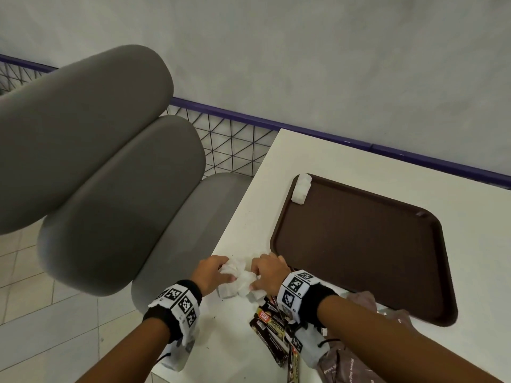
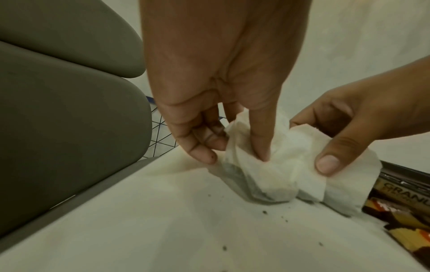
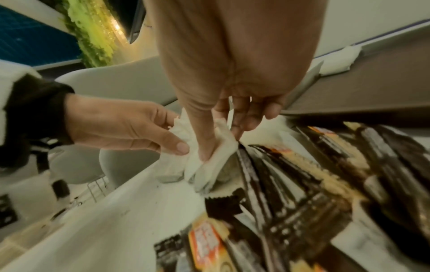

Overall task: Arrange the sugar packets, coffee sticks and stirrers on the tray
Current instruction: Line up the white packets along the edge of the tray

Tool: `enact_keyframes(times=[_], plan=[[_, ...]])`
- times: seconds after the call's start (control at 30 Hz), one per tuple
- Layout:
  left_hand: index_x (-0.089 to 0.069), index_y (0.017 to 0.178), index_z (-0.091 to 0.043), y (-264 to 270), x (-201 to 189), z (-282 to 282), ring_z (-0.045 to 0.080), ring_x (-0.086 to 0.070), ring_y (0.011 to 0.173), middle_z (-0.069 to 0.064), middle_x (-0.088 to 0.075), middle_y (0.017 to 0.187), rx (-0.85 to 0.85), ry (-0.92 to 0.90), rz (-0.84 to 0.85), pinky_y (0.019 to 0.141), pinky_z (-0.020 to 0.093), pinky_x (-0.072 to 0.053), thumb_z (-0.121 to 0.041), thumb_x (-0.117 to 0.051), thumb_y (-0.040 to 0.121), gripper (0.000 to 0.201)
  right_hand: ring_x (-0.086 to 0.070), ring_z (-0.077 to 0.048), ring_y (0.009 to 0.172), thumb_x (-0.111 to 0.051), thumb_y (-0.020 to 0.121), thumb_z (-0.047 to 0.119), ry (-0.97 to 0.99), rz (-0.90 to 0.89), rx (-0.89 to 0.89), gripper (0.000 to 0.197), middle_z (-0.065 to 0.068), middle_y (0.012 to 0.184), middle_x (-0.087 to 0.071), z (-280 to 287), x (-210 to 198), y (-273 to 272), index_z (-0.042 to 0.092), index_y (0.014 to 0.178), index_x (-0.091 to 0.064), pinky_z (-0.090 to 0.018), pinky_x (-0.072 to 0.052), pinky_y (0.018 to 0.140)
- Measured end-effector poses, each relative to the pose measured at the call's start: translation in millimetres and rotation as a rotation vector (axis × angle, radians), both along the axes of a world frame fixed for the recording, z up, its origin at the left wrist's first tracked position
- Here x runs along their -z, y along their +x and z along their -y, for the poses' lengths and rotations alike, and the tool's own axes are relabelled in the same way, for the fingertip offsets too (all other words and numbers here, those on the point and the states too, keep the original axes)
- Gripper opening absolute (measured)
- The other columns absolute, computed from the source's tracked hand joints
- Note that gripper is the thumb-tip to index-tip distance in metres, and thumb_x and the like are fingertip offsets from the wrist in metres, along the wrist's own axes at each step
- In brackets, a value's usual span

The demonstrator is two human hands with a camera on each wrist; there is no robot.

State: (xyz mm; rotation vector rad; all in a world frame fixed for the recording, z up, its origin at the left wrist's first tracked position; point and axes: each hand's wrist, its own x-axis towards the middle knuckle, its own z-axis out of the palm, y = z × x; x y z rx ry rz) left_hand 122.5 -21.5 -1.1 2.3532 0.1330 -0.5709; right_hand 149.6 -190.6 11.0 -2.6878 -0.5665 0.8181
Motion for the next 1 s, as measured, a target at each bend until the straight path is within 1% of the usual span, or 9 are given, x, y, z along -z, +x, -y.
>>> enact_keyframes(times=[0.07,0.13,0.23,0.37,0.47,0.63,0.73,0.87,1.0], plan=[[-0.056,0.079,-0.017,-1.0,-2.6,-2.4,0.016,-0.050,0.080,-0.003,-0.054,0.080,-0.037,-0.016,0.039,0.061,0.016,-0.035,-0.020,-0.070,0.081,0.014,-0.053,-0.023,0.097,-0.068,0.078,0.019,0.143,-0.100,0.106,0.017,-0.003,0.095,-0.057,1.7,-1.8,3.9,0.022,0.081,-0.051,-0.033,-0.039,0.090],[-0.056,0.089,-0.015,-1.0,-2.5,-3.1,0.018,-0.051,0.084,0.001,-0.056,0.091,-0.102,-0.070,0.070,0.065,0.020,-0.035,-0.019,-0.068,0.083,0.014,-0.052,-0.019,0.082,-0.068,0.076,0.009,0.269,-0.168,0.188,0.020,-0.003,0.087,-0.054,4.4,-4.3,8.5,0.019,0.077,-0.050,-0.029,-0.044,0.075],[-0.049,0.090,-0.015,-2.3,-4.0,0.3,0.020,-0.052,0.082,0.006,-0.059,0.090,-0.149,-0.125,0.111,0.061,0.017,-0.037,-0.018,-0.063,0.088,0.015,-0.049,-0.017,0.076,-0.068,0.076,0.005,0.360,-0.182,0.247,0.021,-0.003,0.084,-0.053,10.0,-8.4,15.6,0.017,0.076,-0.051,-0.024,-0.041,0.067],[-0.048,0.103,-0.016,-2.7,-7.2,2.2,0.021,-0.056,0.088,0.003,-0.059,0.096,-0.191,-0.207,0.149,0.073,0.023,-0.040,-0.018,-0.056,0.092,0.014,-0.048,-0.011,0.069,-0.069,0.076,0.006,0.445,-0.186,0.266,0.025,0.003,0.075,-0.052,18.4,-12.6,24.6,0.020,0.072,-0.050,-0.014,-0.038,0.058],[-0.050,0.108,-0.018,1.3,-8.4,-1.0,0.024,-0.059,0.093,0.005,-0.061,0.100,-0.280,-0.279,0.176,0.080,0.036,-0.053,-0.014,-0.055,0.092,0.017,-0.046,-0.001,0.065,-0.071,0.076,0.006,0.486,-0.199,0.238,0.025,0.006,0.073,-0.052,22.6,-17.8,30.8,0.021,0.073,-0.051,-0.010,-0.038,0.061],[-0.052,0.115,-0.015,14.1,-19.0,8.6,0.023,-0.061,0.093,0.012,-0.060,0.111,-0.368,-0.562,0.028,0.065,0.034,-0.060,-0.008,-0.055,0.091,0.025,-0.052,-0.008,0.073,-0.069,0.076,-0.001,0.582,-0.317,0.177,0.028,-0.003,0.085,-0.057,21.1,-29.0,38.7,0.022,0.074,-0.054,-0.014,-0.044,0.065],[-0.054,0.121,-0.011,19.6,-28.8,21.6,0.023,-0.063,0.092,0.012,-0.062,0.112,-0.361,-0.716,-0.113,0.068,0.035,-0.059,-0.022,-0.050,0.095,0.028,-0.051,-0.003,0.068,-0.066,0.078,-0.004,0.601,-0.338,0.164,0.018,0.004,0.077,-0.054,17.2,-37.7,43.1,0.010,0.085,-0.058,-0.008,-0.045,0.055],[-0.057,0.122,-0.015,23.4,-30.9,32.7,0.025,-0.064,0.097,0.012,-0.065,0.112,-0.356,-0.858,-0.197,0.071,0.035,-0.056,-0.048,-0.040,0.094,0.046,-0.053,-0.013,0.079,-0.065,0.077,-0.005,0.604,-0.201,0.194,0.020,-0.004,0.086,-0.057,15.5,-42.5,49.9,-0.002,0.097,-0.062,-0.015,-0.044,0.067],[-0.058,0.117,-0.014,22.2,-31.4,37.0,0.017,-0.064,0.086,0.005,-0.067,0.100,-0.321,-0.949,-0.154,0.071,0.028,-0.052,-0.040,-0.064,0.083,0.043,-0.053,-0.017,0.084,-0.066,0.076,-0.003,0.672,-0.150,0.237,0.023,-0.008,0.090,-0.058,16.1,-41.7,51.7,-0.003,0.098,-0.062,-0.022,-0.046,0.069]])
